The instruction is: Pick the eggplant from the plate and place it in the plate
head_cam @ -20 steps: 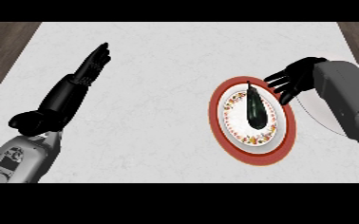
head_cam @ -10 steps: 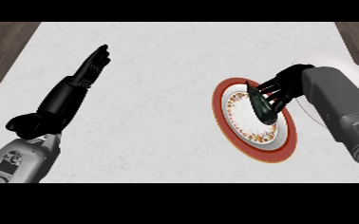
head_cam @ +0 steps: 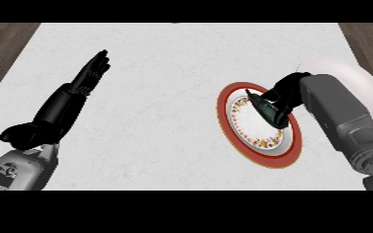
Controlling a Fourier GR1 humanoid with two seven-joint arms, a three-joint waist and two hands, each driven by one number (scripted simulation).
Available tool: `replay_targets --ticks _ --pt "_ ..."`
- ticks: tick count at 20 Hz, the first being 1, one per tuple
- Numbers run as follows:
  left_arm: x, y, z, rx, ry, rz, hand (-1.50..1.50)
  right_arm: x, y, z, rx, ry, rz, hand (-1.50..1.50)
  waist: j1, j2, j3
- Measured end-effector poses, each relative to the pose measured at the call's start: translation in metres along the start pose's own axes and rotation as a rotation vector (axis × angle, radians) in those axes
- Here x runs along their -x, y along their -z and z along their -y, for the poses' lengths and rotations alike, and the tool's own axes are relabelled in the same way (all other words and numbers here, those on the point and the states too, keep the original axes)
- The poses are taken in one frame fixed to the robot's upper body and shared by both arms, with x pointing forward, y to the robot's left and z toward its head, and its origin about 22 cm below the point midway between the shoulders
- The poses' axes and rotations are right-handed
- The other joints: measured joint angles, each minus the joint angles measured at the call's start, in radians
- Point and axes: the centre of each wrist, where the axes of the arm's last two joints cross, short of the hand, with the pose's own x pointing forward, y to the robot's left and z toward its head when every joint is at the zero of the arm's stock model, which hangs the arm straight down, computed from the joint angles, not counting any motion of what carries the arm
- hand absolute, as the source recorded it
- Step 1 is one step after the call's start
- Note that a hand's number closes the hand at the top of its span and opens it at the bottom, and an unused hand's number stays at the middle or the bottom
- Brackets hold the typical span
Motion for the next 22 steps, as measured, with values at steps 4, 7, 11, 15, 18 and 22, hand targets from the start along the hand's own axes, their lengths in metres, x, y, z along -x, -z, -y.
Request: replay_targets --ticks 4,7,11,15,18,22 --pt "-0.001 0.001 0.002 -0.001 -0.002 0.0 0.0 0.0 0.004 -0.002 -0.026 -0.019 0.008 -1.5 -0.005 -0.003 -0.001" --pt "-0.002 -0.002 -0.002 0.001 0.003 -0.003 0.0 -0.003 0.008 -0.004 -0.042 -0.026 -0.013 -1.5 -0.005 -0.004 -0.003" --pt "0.001 -0.004 -0.005 -0.011 0.003 -0.008 0.0 -0.007 0.016 -0.009 -0.063 -0.062 -0.021 -1.5 -0.013 -0.011 -0.006" --pt "0.003 -0.005 0.0 -0.017 0.002 -0.015 0.0 -0.014 0.024 -0.016 -0.061 -0.098 -0.047 -1.5 -0.021 -0.018 -0.013" --pt "0.004 -0.006 0.003 -0.023 0.007 -0.011 0.0 -0.016 0.026 -0.019 -0.065 -0.133 -0.036 1.5 -0.029 -0.022 -0.016" --pt "0.002 -0.005 0.003 -0.032 0.011 -0.011 0.0 -0.019 0.028 -0.023 -0.039 -0.189 -0.016 1.5 -0.039 -0.024 -0.019"
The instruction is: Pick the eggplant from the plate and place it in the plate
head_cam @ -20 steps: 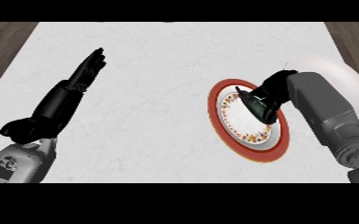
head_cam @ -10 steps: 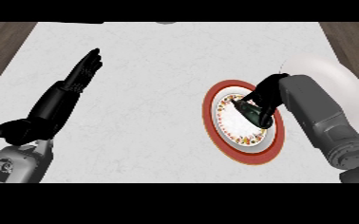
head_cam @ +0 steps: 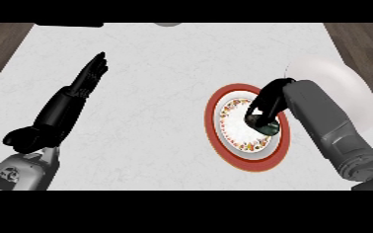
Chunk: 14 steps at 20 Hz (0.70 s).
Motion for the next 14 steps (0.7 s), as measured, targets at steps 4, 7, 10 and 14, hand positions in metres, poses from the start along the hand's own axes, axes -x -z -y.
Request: replay_targets --ticks 4,7,10,14 --pt "0.0 -0.003 -0.001 0.005 -0.007 -0.007 0.0 0.002 -0.003 0.0 0.038 -0.017 0.015 1.5 0.001 0.0 0.001" --pt "0.003 -0.005 -0.003 -0.003 -0.008 -0.023 0.0 -0.025 -0.002 -0.011 0.22 -0.091 -0.034 1.5 -0.016 -0.008 0.004" --pt "0.007 -0.006 -0.004 -0.01 -0.006 -0.042 0.0 -0.071 -0.01 -0.03 0.483 -0.228 -0.067 1.5 -0.02 -0.023 0.015" --pt "0.012 -0.009 -0.006 -0.018 -0.009 -0.071 0.0 -0.117 -0.009 -0.062 0.84 -0.393 -0.077 1.5 -0.037 -0.037 0.023"
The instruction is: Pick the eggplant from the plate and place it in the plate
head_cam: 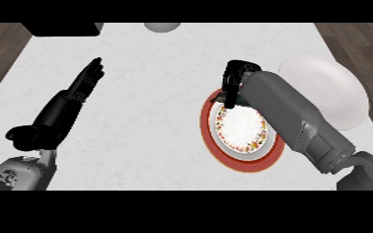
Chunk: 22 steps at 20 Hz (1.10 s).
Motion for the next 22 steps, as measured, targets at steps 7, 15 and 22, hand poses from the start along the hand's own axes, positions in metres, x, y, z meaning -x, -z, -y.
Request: replay_targets --ticks 7,15,22 --pt "0.004 -0.006 -0.007 -0.033 0.003 -0.021 0.0 -0.061 -0.023 -0.044 0.513 -0.08 0.062 1.5 -0.038 0.002 0.007" --pt "0.005 -0.016 -0.015 -0.06 0.009 -0.023 0.0 -0.083 -0.065 -0.079 0.805 -0.018 0.115 1.5 -0.059 0.009 0.008" --pt "0.003 -0.019 -0.014 -0.069 0.015 -0.012 0.0 -0.04 -0.092 -0.067 1.0 -0.027 0.097 1.5 -0.062 0.019 0.009"
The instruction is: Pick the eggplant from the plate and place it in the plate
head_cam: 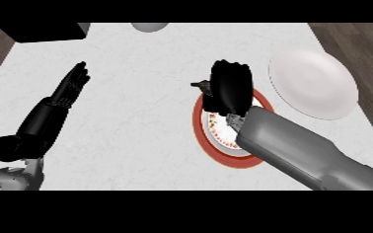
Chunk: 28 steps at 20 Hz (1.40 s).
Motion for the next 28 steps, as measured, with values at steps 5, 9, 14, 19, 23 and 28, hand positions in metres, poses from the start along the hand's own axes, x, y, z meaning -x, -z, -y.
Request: replay_targets --ticks 5,9,14,19,23,28 --pt "-0.008 0.006 0.003 0.008 0.001 0.022 0.0 0.042 -0.007 0.018 0.085 -0.008 -0.055 1.5 0.019 0.013 0.0" --pt "-0.011 0.01 0.002 0.029 0.003 0.038 0.0 0.078 -0.009 0.024 0.124 0.003 -0.121 1.5 0.04 0.024 0.001" --pt "-0.014 0.018 0.005 0.051 -0.001 0.051 0.0 0.12 0.001 0.03 0.178 0.051 -0.213 1.5 0.062 0.032 0.001" --pt "-0.016 0.019 0.011 0.066 -0.008 0.057 0.0 0.164 0.02 0.027 0.252 0.09 -0.304 1.5 0.079 0.036 0.001" --pt "-0.022 0.023 0.011 0.062 -0.009 0.068 0.0 0.198 0.036 0.019 0.277 0.091 -0.362 1.5 0.088 0.038 0.001" --pt "-0.02 0.026 0.008 0.076 -0.01 0.069 0.0 0.245 0.049 -0.001 0.223 0.081 -0.435 1.5 0.098 0.042 0.002"
